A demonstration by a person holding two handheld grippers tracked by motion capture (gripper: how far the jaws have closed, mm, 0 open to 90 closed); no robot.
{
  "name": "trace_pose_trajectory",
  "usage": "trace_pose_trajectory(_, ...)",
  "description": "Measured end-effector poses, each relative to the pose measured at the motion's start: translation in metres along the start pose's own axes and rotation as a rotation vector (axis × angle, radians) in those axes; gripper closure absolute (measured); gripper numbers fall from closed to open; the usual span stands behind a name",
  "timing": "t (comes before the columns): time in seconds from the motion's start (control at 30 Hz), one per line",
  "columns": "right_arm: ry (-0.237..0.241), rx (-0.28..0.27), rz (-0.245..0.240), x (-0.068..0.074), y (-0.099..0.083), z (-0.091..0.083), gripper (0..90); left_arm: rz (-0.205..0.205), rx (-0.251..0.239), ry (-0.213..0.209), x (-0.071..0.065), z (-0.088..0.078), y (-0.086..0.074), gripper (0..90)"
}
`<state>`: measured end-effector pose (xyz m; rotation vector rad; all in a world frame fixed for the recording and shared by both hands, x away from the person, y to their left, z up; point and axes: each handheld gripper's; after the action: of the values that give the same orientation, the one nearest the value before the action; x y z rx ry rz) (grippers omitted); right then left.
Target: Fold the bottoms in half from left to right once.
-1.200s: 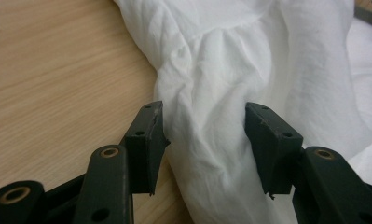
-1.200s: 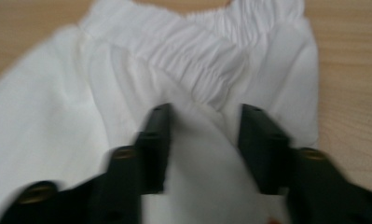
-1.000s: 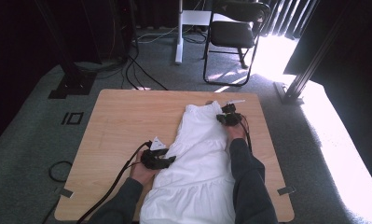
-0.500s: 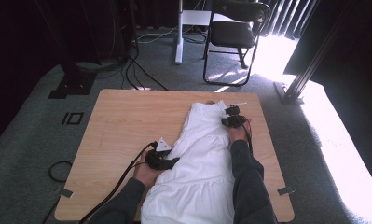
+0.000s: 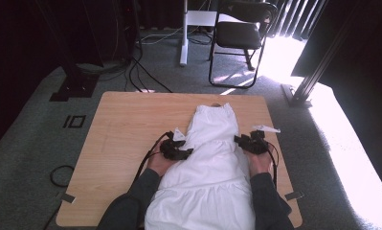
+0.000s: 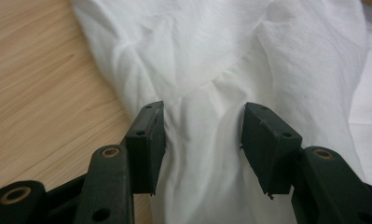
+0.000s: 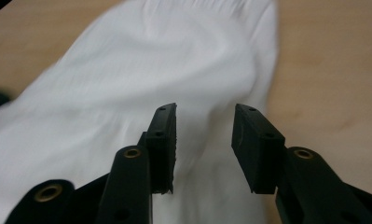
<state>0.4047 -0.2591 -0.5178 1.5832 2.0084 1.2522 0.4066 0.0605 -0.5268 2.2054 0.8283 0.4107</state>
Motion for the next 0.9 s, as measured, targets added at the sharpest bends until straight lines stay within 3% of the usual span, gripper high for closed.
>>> trace_pose_trajectory(0.07,0.062,0.067,-0.035,0.003,-0.014,0.0,57.4,0.007,0.008,0.008,-0.004,0.006,0.003,51.3)
trace_pose_trajectory(0.17,0.046,0.161,-0.087,0.011,-0.03,0.005,50.1,0.01,0.013,0.007,-0.008,0.011,0.004,51.3)
trace_pose_trajectory(0.2,0.026,0.187,-0.096,0.012,-0.033,0.008,52.9,0.008,0.015,0.011,-0.009,0.012,0.004,51.3)
trace_pose_trajectory(0.23,0.042,0.207,-0.098,0.013,-0.036,0.009,59.6,0.009,0.018,0.009,-0.008,0.012,0.003,51.2)
trace_pose_trajectory(0.27,0.06,0.198,-0.112,0.014,-0.037,0.008,70.5,0.007,0.02,0.009,-0.008,0.012,0.003,51.2)
trace_pose_trajectory(0.3,0.06,0.198,-0.112,0.014,-0.037,0.008,70.5,0.007,0.02,0.009,-0.008,0.012,0.003,51.1)
trace_pose_trajectory(0.33,0.054,0.194,-0.131,0.016,-0.037,0.006,79.8,0.002,0.02,0.009,-0.006,0.013,0.002,51.1)
trace_pose_trajectory(0.37,0.017,0.155,-0.166,0.021,-0.035,-0.004,90.0,0.0,0.021,0.013,-0.006,0.013,0.002,50.9)
trace_pose_trajectory(0.47,-0.052,0.086,-0.187,0.022,-0.027,-0.028,90.0,-0.007,0.028,0.022,-0.005,0.015,-0.001,49.8)
trace_pose_trajectory(0.5,-0.096,0.065,-0.189,0.02,-0.025,-0.038,90.0,-0.01,0.029,0.026,-0.005,0.016,-0.002,49.7)
trace_pose_trajectory(0.57,-0.145,0.064,-0.183,0.016,-0.026,-0.045,90.0,-0.016,0.03,0.032,-0.005,0.018,-0.004,49.1)
trace_pose_trajectory(0.63,-0.181,0.12,-0.183,0.01,-0.032,-0.04,89.9,-0.021,0.032,0.036,-0.005,0.019,-0.006,48.3)
trace_pose_trajectory(0.67,-0.182,0.155,-0.171,0.006,-0.036,-0.034,88.1,-0.023,0.027,0.038,-0.006,0.019,-0.007,48.2)
trace_pose_trajectory(0.73,-0.203,0.225,-0.166,0.002,-0.044,-0.023,75.0,-0.024,0.025,0.038,-0.005,0.019,-0.008,47.9)
trace_pose_trajectory(0.77,-0.224,0.213,-0.167,0.003,-0.045,-0.02,65.5,-0.027,0.023,0.037,-0.005,0.019,-0.008,47.9)
trace_pose_trajectory(0.9,-0.181,0.075,-0.132,0.01,-0.032,-0.026,43.5,-0.031,0.023,0.035,-0.005,0.021,-0.008,47.7)
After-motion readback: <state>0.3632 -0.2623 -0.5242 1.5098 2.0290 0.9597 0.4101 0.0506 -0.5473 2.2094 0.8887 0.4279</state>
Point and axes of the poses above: each handheld gripper's, and its own axes: z roughly forward along the jaws, y roughly out of its top, x roughly to its left, and after that the axes turned 1 degree about y, right-handed
